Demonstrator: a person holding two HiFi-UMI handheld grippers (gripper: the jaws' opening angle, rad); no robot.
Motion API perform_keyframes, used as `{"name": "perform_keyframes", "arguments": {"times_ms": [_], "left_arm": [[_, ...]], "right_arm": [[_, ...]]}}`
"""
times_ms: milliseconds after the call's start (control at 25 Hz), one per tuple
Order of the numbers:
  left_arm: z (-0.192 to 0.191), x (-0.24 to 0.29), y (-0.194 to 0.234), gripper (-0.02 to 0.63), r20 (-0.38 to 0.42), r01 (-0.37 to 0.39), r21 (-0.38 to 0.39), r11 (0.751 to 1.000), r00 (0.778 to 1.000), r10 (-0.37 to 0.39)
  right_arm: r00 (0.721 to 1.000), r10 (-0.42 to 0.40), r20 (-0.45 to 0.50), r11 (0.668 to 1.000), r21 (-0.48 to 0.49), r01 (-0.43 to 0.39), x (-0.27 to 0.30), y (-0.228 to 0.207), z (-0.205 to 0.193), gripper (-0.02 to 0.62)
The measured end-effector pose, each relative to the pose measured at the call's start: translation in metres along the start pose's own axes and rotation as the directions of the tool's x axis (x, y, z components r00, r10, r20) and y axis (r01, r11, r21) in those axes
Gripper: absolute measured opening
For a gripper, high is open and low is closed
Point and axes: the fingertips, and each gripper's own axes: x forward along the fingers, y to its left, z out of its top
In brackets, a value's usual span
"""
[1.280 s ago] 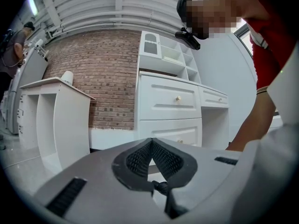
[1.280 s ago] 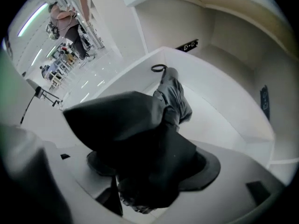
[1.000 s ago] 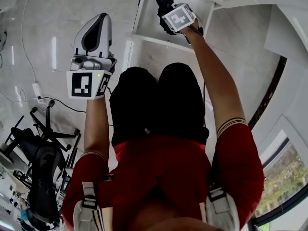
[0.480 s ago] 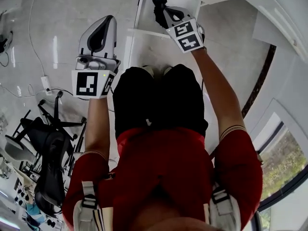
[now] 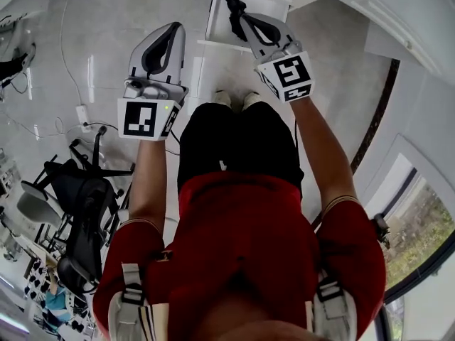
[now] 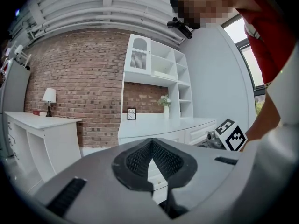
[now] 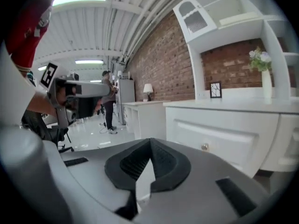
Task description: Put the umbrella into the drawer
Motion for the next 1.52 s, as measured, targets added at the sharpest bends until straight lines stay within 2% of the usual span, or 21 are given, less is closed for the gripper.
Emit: {"name": "perform_keyframes", "arguments": {"times_ms": [240,400,640,1120,1520], "left_arm": [[0.071,-0.019,-0.033,0.006,0.013,0.038,0.004,0.999,0.999,-0.038],[0.118,-0.033,-0.057,0.006,0.044,0.077,0.021,0.997,0.996,-0.077],[0.178,-0.062,-0.087,0.006,0.11,0.123,0.054,0.991,0.986,-0.129],[0.225,-0.113,-0.12,0.006,0.161,0.141,0.105,0.984,0.974,-0.157],[0.239,-0.132,-0.131,0.006,0.169,0.144,0.135,0.98,0.972,-0.165]], "right_arm": [[0.988,0.021,0.15,0.999,0.044,-0.028,-0.067,0.025,0.099,-0.002],[0.971,0.044,0.236,0.998,0.031,-0.053,-0.113,0.043,0.162,-0.002],[0.949,0.034,0.315,0.999,0.006,-0.038,-0.175,0.059,0.228,-0.002],[0.919,-0.002,0.395,1.0,0.002,0.001,-0.263,0.088,0.272,-0.002],[0.915,-0.054,0.4,0.998,0.0,0.059,-0.302,0.09,0.273,-0.002]]}}
